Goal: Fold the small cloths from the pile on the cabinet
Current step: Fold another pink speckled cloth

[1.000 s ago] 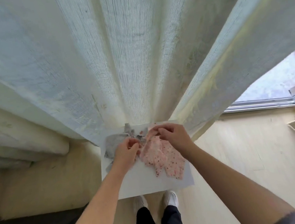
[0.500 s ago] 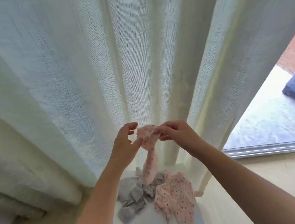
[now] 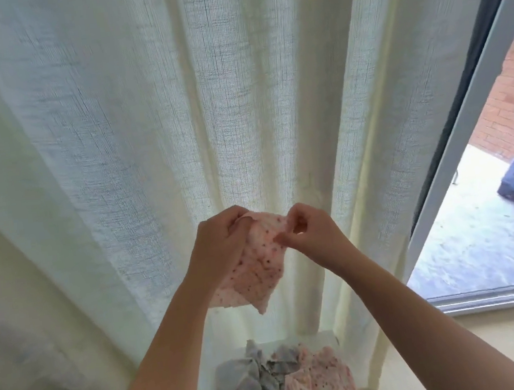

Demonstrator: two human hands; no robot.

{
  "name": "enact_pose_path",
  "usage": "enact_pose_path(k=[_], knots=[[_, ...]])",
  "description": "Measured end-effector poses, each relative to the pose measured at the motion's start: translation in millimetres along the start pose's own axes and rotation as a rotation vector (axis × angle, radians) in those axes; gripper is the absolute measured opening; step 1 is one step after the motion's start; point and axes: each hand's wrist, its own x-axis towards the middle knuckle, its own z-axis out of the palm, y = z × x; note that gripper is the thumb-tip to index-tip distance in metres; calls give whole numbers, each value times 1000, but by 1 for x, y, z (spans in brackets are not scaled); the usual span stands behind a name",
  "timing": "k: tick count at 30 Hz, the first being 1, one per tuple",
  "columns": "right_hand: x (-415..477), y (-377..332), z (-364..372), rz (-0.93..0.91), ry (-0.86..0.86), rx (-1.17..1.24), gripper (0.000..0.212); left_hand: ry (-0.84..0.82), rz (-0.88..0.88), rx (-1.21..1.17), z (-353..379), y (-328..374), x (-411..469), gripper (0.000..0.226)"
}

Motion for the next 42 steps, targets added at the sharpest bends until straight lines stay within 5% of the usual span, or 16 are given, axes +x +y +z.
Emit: enact_pose_path(k=[7,10,14,17,21,25,34,36,39,42], knots=[[-12,-9,3,189,-102,239,36,-45,82,32,-2,13,0,23],[-11,-10,5,170,-73,94,4,-74,116,50,1,14,-1,23],[-8,0,3,178,-10,-39,27,-17,100,54,0,9,-1,20],[-13,3,-1,251,27,110,34,8,114,78,-3,4,-1,18],[-16,-4,1,213,-33,280,5,-5,68,113,-2,2,-2,19],[-12,-3,15,206,-152,94,50,9,30,15,2,16,-5,24],[-12,22,33,148,-233,62,79,194,-147,-199,2,17,10,30],[-10,32,38,211,-261,-15,69,193,-170,-206,3,15,13,29],[-9,46,40,216,-230,-183,6,186,-208,-273,0,11,14,30],[-7,58,32,233,-136,-119,24,180,-197,-236,-10,1,13,30]])
